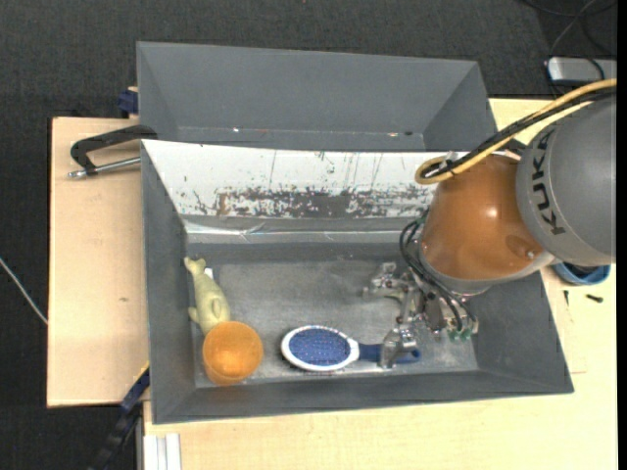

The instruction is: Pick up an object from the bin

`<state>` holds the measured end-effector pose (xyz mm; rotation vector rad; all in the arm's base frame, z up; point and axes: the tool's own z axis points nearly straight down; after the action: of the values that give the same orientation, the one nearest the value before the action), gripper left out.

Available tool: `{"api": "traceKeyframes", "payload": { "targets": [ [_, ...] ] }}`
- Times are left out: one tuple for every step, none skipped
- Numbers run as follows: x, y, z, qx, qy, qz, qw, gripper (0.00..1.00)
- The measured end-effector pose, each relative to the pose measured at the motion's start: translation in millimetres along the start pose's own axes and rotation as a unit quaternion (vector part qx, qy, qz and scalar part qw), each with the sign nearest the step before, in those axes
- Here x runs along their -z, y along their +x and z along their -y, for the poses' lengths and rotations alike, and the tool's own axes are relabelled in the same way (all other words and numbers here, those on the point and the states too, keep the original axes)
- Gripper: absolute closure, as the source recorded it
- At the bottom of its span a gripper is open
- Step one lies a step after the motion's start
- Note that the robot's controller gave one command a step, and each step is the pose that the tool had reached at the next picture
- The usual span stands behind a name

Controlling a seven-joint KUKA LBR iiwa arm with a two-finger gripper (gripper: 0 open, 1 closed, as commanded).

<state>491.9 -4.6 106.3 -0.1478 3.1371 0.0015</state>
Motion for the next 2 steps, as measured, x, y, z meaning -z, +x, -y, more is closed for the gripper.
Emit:
{"api": "traceKeyframes", "payload": {
  "targets": [
    [0.0, 0.0, 0.0, 0.000, 0.000, 0.0000, 1.0000, 1.00],
    [0.0, 0.0, -0.1, 0.000, 0.000, 0.0000, 1.0000, 0.00]
  ]
}}
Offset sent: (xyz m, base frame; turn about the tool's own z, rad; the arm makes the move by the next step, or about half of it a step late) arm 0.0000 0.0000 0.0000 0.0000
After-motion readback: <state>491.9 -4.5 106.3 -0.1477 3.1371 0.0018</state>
